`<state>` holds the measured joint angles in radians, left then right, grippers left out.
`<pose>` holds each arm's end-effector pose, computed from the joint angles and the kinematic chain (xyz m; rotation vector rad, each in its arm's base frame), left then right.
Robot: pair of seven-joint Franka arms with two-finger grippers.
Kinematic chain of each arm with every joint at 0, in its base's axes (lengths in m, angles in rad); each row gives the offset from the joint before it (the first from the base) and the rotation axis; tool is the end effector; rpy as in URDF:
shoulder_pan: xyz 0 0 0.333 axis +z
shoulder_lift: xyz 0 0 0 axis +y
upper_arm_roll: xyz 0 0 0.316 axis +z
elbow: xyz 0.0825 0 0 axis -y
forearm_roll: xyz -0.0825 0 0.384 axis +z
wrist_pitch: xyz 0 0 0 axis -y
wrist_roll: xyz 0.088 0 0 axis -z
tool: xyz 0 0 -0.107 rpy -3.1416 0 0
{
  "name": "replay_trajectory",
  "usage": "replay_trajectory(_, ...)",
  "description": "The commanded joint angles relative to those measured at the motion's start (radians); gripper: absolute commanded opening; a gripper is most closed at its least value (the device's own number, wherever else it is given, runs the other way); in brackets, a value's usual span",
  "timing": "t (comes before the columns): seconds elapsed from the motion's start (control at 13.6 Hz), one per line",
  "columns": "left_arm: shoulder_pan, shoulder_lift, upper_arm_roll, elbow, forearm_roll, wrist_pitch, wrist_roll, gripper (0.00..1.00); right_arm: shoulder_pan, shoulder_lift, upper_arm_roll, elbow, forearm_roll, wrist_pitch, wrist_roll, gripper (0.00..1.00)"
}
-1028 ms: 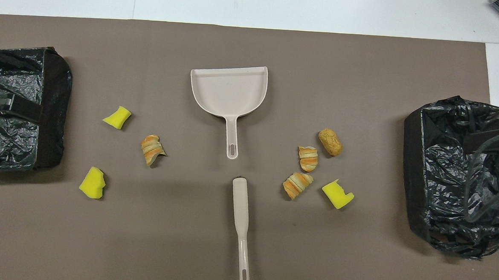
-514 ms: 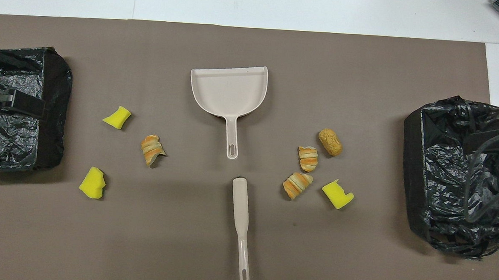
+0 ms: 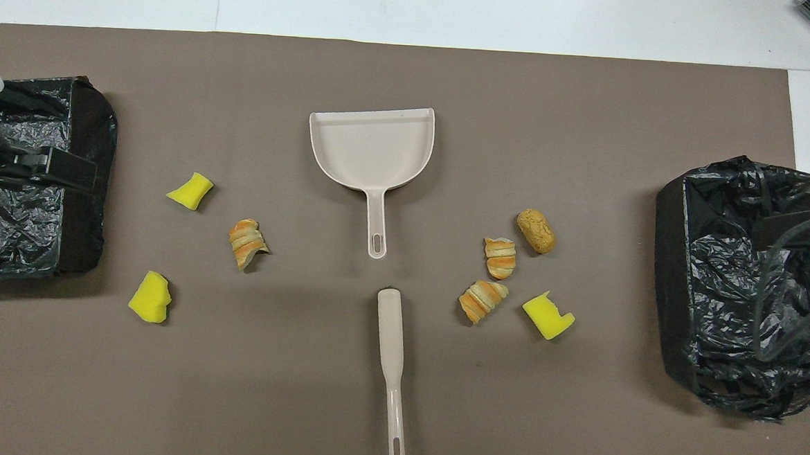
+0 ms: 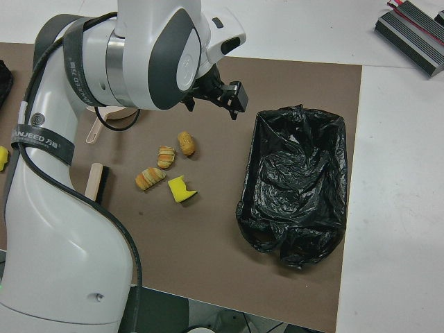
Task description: Sweep and dump trash in bin
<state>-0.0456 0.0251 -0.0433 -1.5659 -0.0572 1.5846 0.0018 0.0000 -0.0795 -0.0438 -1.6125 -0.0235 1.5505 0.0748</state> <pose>0.5606 -0.0557 0.6142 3.0805 -0.1383 -0.0137 0.5270 -0.0267 0.6460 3.1162 -0.1859 0.0277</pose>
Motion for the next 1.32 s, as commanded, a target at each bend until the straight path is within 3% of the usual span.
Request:
replay_trajectory(0.0, -0.03, -0.03, 0.01, -0.063, -0.01, 0.044, -0.009, 1.0, -0.014, -0.025, 0.005, -0.03, 0.004, 0.017, -0.027, 1.0)
replay_trajectory(0.37, -0.1, -0.12, 0.01, -0.308, -0.041, 0.28, -0.016, 1.0, -0.012, -0.025, 0.005, -0.03, 0.004, 0.017, -0.026, 1.0)
replay_trajectory(0.59, -0.169, -0.134, 0.01, -0.39, -0.043, 0.348, -0.026, 1.0, -0.012, -0.025, 0.007, -0.03, 0.01, -0.003, -0.021, 1.0)
replay_trajectory(0.96, -0.331, -0.244, 0.01, -0.638, -0.043, 0.537, -0.086, 1.0, -0.002, -0.037, 0.007, -0.053, 0.014, -0.027, -0.02, 1.0)
replay_trajectory(1.25, -0.502, -0.226, 0.011, -0.712, -0.043, 0.642, -0.244, 1.0, 0.035, -0.031, 0.025, -0.118, 0.014, 0.071, -0.018, 1.0)
